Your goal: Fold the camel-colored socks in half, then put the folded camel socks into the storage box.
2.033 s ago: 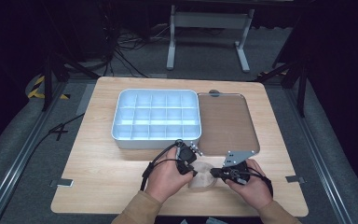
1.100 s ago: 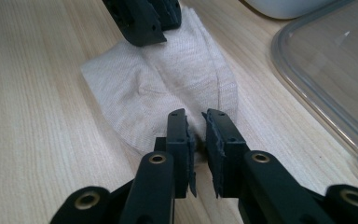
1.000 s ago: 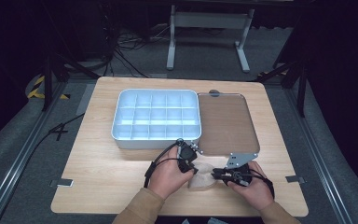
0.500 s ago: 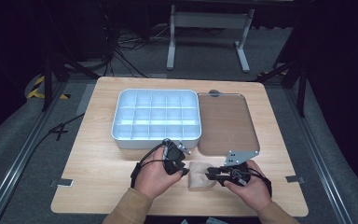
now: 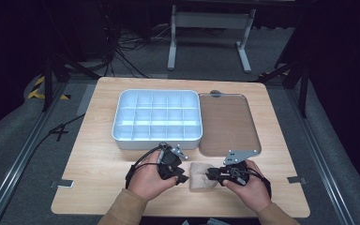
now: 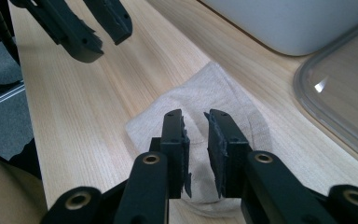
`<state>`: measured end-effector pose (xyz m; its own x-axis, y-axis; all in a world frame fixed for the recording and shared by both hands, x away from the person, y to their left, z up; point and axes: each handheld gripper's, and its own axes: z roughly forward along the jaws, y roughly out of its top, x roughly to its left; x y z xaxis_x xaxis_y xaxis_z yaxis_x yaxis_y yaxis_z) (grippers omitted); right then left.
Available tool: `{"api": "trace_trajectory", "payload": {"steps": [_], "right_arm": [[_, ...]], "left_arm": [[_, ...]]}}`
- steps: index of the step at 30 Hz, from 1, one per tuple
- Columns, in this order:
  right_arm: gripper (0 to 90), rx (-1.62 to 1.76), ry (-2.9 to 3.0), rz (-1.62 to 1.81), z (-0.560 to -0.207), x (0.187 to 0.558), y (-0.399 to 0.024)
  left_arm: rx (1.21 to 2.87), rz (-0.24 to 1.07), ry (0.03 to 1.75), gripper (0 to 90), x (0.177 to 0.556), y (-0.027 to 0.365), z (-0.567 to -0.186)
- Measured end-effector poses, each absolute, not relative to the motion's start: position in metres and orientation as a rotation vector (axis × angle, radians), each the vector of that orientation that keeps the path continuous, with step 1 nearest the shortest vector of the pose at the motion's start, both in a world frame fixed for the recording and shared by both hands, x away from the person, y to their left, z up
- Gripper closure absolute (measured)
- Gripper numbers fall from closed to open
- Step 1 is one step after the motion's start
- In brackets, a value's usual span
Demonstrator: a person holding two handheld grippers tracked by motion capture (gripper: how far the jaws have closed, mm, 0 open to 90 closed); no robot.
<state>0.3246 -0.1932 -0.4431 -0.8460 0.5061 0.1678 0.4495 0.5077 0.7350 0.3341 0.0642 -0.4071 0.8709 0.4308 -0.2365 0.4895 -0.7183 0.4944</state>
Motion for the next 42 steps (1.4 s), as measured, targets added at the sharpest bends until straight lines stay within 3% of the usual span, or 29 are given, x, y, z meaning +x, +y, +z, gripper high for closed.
{"api": "trace_trajectory", "payload": {"steps": [6,12,22,30,42], "right_arm": [[76.3,0.899,2.66,1.28,-0.447,0.325,-0.19],[80.5,0.966,2.647,1.268,-0.449,0.327,-0.19],[78.9,0.85,2.661,1.079,-0.464,0.333,-0.179],[79.7,0.743,2.675,1.056,-0.465,0.331,-0.179],[84.2,0.712,2.661,1.097,-0.458,0.324,-0.181]], "left_arm": [[2.535,-0.154,0.593,62.2,0.335,0.068,-0.413],[2.554,-0.158,0.627,62.1,0.337,0.071,-0.42],[2.56,-0.176,0.633,61.7,0.335,0.074,-0.424],[2.538,-0.119,0.669,71.0,0.339,0.062,-0.434],[2.533,-0.095,0.711,77.2,0.344,0.055,-0.439]]}}
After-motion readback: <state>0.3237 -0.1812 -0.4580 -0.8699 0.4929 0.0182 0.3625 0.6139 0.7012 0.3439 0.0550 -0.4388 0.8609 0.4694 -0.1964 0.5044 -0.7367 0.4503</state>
